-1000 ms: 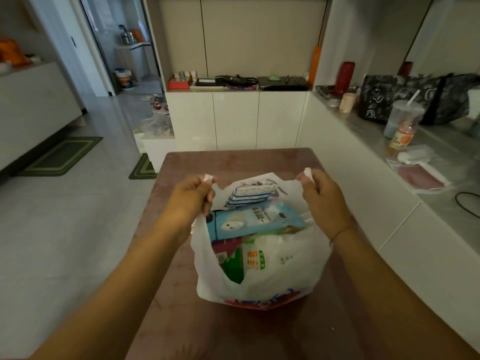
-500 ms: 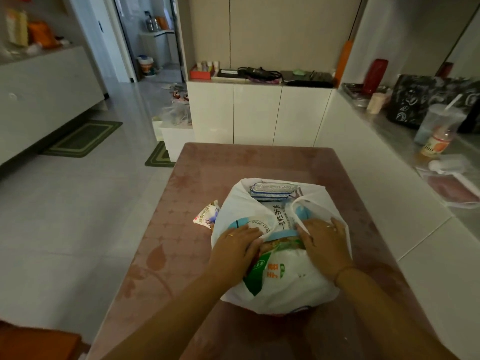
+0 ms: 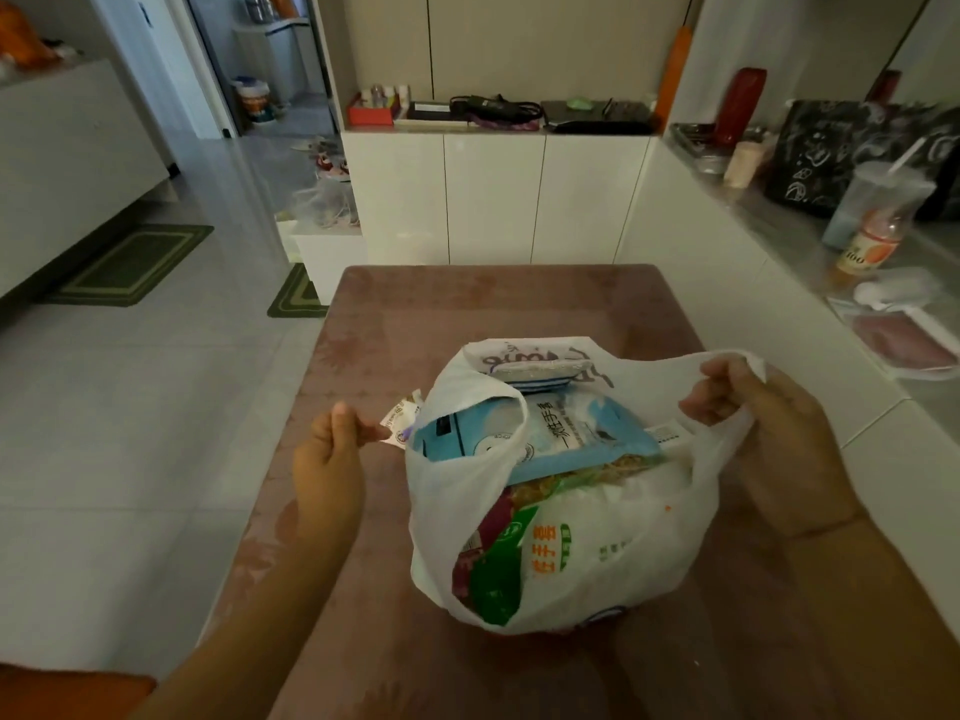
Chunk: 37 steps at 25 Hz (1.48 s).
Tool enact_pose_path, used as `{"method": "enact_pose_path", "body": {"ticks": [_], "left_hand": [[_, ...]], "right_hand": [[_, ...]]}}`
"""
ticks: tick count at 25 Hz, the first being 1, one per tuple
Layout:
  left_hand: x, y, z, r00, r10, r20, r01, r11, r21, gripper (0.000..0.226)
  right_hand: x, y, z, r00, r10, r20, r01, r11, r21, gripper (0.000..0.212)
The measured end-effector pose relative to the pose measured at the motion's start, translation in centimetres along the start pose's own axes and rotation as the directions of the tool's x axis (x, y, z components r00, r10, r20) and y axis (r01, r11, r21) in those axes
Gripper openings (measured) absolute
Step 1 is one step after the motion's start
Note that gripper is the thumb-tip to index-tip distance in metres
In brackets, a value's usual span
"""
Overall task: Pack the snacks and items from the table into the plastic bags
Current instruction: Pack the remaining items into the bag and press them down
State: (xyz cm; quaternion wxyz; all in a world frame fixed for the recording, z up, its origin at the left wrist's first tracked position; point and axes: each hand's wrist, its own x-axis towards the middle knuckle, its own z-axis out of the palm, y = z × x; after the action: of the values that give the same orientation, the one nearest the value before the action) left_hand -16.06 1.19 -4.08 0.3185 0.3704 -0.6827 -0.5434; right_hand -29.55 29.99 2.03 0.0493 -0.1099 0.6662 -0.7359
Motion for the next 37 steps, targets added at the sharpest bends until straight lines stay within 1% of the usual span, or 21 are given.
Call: {"method": "enact_pose_path", "body": {"ticks": [3,5,7,11,12,14,15,18,19,21,22,23,24,25,26,27,28,31,34,35,37], "left_hand": [[4.4,-4.6,1.1,0.978,-0.150,0.146,0.104,0.955,0.278,0.035],[6.6,-7.0,2.1,0.936,-0.233,0.265,0.103,0.899,0.426,0.053],[8.3,-9.1,3.1,0.904,-0.259,0.340,0.063,0.868,0.493,0.063],[11.9,-12.4,4.8,0.859,-0.275,0.431,0.008,0.850,0.526,0.020],[13.8,-15.4,5.4,0.850,-0.312,0.424,0.044,0.845,0.533,0.029],[17.4,-22.8,7.1,0.862,-0.300,0.408,0.046,0.848,0.528,0.065],[17.9,-23.5,7.5,0.867,-0.321,0.381,0.090,0.853,0.514,0.072],[15.1,-17.6,6.4,0.839,-0.317,0.441,0.077,0.873,0.481,0.043],[14.6,-16.5,6.4,0.834,-0.296,0.466,0.070,0.894,0.443,0.046],[15.3,-18.1,7.3,0.828,-0.295,0.477,0.092,0.910,0.403,0.078],[16.8,-21.4,8.2,0.837,-0.286,0.466,0.102,0.919,0.381,0.095],[17.4,-22.4,8.8,0.850,-0.288,0.441,0.116,0.919,0.377,0.106],[16.9,-21.2,8.7,0.844,-0.317,0.433,0.142,0.910,0.389,0.108],[15.6,-18.1,8.1,0.837,-0.328,0.437,0.155,0.910,0.386,0.096],[14.5,-16.1,7.5,0.828,-0.324,0.457,0.148,0.914,0.378,0.073],[14.0,-15.2,7.5,0.814,-0.347,0.466,0.181,0.913,0.365,0.048],[13.8,-15.1,7.5,0.802,-0.360,0.477,0.209,0.917,0.341,0.034],[13.3,-15.9,6.6,0.816,-0.390,0.427,0.317,0.919,0.234,0.035],[12.1,-15.5,4.8,0.854,-0.404,0.327,0.393,0.914,0.102,0.038],[11.8,-14.8,4.0,0.871,-0.402,0.282,0.402,0.914,0.060,0.039],[11.4,-12.0,2.1,0.896,-0.400,0.192,0.412,0.911,-0.027,0.044]], "right_hand": [[-0.2,0.5,0.3,0.998,0.040,-0.040,-0.042,0.998,-0.043,0.039],[-0.3,1.0,0.0,0.992,0.086,-0.087,-0.088,0.996,-0.020,0.045],[-0.6,1.6,-0.6,0.981,0.138,-0.137,-0.141,0.990,-0.018,0.053],[-1.8,2.2,-1.7,0.959,0.205,-0.194,-0.213,0.977,-0.018,0.063],[-1.9,2.2,-1.8,0.952,0.215,-0.216,-0.222,0.975,-0.010,0.068],[-2.0,1.9,-1.9,0.942,0.228,-0.247,-0.231,0.973,0.018,0.077],[-2.1,1.8,-1.9,0.941,0.227,-0.252,-0.229,0.973,0.023,0.076],[-2.3,1.7,-1.3,0.931,0.226,-0.286,-0.221,0.974,0.049,0.055],[-2.4,1.9,-1.1,0.926,0.233,-0.298,-0.226,0.972,0.059,0.052],[-2.5,2.2,-0.8,0.920,0.252,-0.302,-0.247,0.968,0.055,0.055],[-2.6,2.3,-0.7,0.920,0.258,-0.295,-0.254,0.966,0.052,0.060],[-2.7,2.3,-0.7,0.922,0.257,-0.290,-0.255,0.966,0.045,0.064],[-2.8,2.2,-0.5,0.925,0.248,-0.287,-0.250,0.968,0.030,0.068],[-3.0,2.0,-0.3,0.929,0.233,-0.286,-0.239,0.971,0.014,0.070],[-3.3,1.9,-0.3,0.932,0.221,-0.288,-0.227,0.974,0.011,0.070],[-3.5,1.8,-0.3,0.933,0.211,-0.291,-0.217,0.976,0.013,0.067],[-3.9,1.6,-0.2,0.936,0.202,-0.287,-0.206,0.978,0.015,0.061],[-4.6,1.6,-0.3,0.946,0.198,-0.258,-0.201,0.980,0.016,0.054],[-4.9,1.4,-0.6,0.956,0.220,-0.195,-0.225,0.974,-0.004,0.058],[-4.9,1.2,-0.7,0.965,0.214,-0.151,-0.223,0.974,-0.044,0.063],[-4.8,0.7,-0.9,0.988,0.144,-0.054,-0.153,0.957,-0.246,0.071]]}}
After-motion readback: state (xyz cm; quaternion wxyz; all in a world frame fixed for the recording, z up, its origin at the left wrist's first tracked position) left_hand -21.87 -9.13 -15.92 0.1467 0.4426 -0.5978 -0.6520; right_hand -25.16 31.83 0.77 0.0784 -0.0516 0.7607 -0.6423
